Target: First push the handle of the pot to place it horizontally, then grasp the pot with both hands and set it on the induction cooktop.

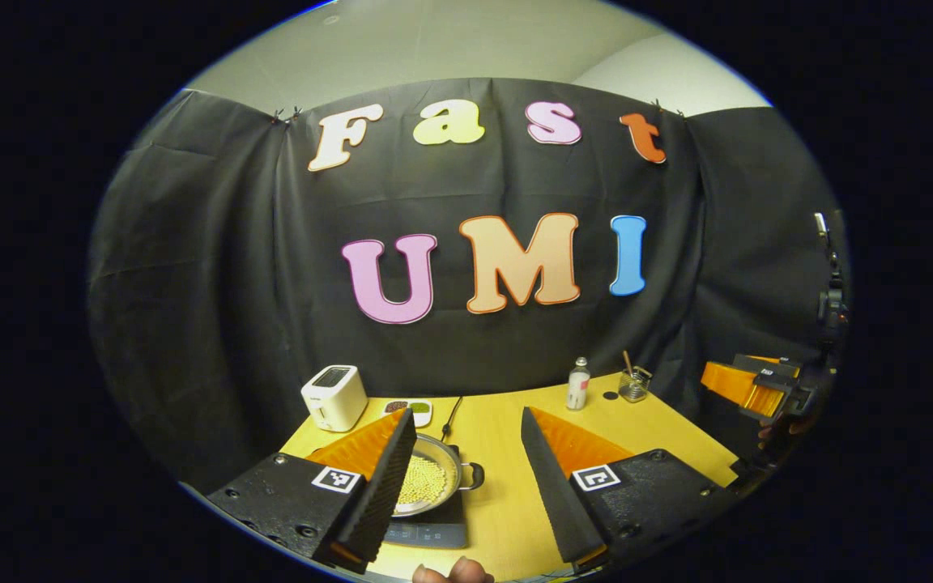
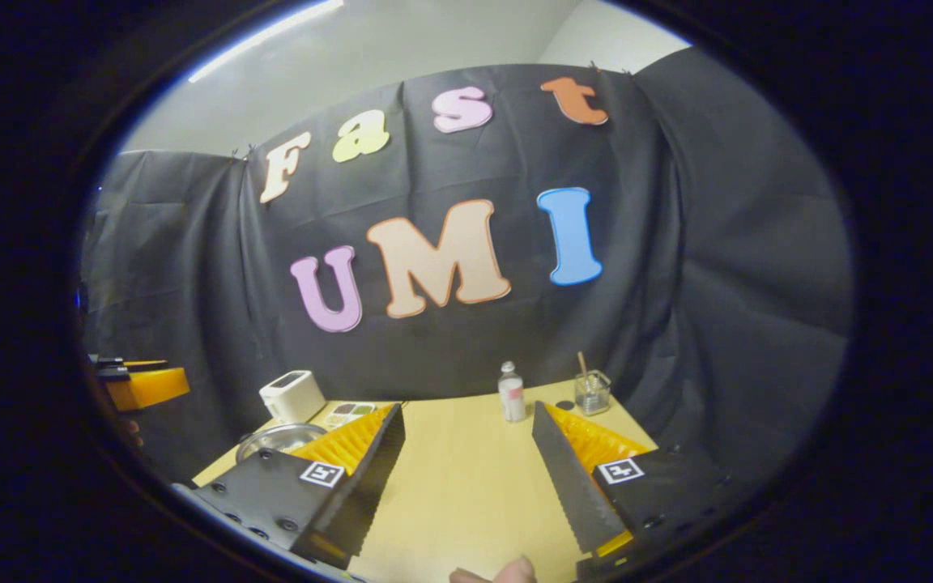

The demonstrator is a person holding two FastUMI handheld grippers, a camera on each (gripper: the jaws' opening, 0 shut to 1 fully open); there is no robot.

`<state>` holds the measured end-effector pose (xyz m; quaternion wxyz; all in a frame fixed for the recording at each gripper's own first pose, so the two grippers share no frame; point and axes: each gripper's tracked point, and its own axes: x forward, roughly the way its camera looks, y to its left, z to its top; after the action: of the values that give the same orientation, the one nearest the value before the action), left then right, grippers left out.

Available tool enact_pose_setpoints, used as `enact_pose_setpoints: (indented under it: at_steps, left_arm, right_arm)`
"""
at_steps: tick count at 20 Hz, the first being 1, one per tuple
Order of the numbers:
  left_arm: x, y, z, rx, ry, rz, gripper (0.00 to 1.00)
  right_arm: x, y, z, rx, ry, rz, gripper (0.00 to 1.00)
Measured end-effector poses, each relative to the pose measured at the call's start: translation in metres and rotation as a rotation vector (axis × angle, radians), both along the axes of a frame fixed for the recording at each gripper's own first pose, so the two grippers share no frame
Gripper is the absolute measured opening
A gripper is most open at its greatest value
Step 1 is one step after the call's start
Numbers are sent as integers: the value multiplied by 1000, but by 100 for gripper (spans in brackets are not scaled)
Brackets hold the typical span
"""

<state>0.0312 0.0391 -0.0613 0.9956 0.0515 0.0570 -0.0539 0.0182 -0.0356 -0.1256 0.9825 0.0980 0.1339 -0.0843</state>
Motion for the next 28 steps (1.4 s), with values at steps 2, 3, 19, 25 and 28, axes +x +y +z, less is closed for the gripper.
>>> enact_pose_setpoints:
  at_steps: [2,3,19,25,28]
  left_arm:
    - [-4,8,6,11,-11,-4,80]
    - [-8,11,9,-3,-27,-10,80]
    - [-34,27,36,-85,-107,6,79]
    - [-34,0,43,-76,-121,2,80]
    - [-35,3,38,-73,-105,21,79]
  right_arm:
    - [-7,-5,15,-30,-14,-23,92]
    - [-12,-2,20,-35,-18,-20,92]
    - [-24,22,61,-122,-50,-7,94]
    - [-28,21,71,-88,-83,14,94]
    - [-29,20,62,-64,-55,28,94]
